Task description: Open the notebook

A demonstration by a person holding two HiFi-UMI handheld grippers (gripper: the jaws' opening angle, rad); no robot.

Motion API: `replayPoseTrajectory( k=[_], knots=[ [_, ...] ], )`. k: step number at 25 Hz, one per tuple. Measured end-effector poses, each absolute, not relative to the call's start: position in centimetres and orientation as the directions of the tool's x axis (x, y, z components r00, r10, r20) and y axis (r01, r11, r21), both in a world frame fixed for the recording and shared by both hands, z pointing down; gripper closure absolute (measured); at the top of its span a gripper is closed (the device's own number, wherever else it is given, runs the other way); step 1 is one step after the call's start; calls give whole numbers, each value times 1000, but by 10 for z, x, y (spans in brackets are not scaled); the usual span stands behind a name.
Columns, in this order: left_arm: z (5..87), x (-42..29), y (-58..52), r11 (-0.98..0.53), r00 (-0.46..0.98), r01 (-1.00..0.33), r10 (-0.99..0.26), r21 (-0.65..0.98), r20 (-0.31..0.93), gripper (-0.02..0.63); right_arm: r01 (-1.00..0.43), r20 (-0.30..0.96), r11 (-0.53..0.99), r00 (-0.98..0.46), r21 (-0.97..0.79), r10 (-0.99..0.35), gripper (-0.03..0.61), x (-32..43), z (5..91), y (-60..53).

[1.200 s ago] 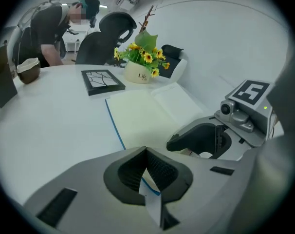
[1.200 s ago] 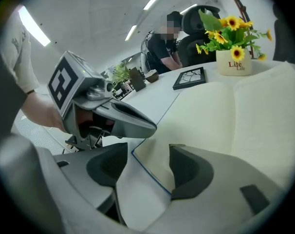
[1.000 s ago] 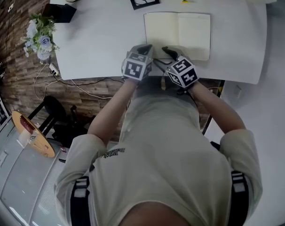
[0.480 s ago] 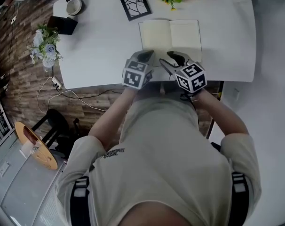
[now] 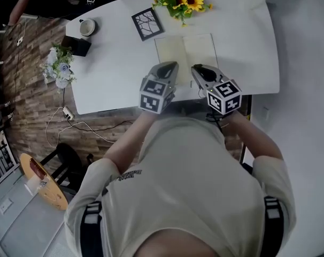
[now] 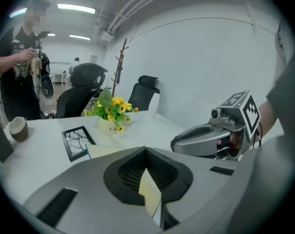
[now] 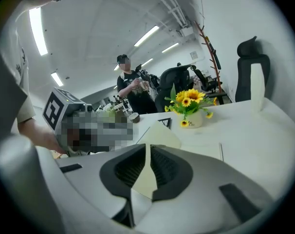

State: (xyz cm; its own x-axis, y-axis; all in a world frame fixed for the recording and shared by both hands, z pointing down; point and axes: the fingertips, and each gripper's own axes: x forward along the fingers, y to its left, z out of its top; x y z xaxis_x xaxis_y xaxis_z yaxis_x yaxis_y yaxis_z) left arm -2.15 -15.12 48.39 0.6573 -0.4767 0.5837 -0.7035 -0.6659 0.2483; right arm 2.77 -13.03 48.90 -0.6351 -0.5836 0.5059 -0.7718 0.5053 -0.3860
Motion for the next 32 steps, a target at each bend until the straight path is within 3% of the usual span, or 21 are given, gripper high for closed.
replayPoseTrajectory(
  k=[11,25,32],
  knots=[
    [398,-2,-149,-711,715,-683,-605,165,350,614,-791,383,505,-611,-345,-693,572,44,416,-119],
    [338,5,-122,-746,748,-663,-657,64,94,614,-821,227,519,-567,-239,-792,572,58,363,-98],
    [331,8,-111,-757,759,-651,-649,60,51,614,-851,122,501,-520,-156,-846,574,67,336,-93]
  ],
)
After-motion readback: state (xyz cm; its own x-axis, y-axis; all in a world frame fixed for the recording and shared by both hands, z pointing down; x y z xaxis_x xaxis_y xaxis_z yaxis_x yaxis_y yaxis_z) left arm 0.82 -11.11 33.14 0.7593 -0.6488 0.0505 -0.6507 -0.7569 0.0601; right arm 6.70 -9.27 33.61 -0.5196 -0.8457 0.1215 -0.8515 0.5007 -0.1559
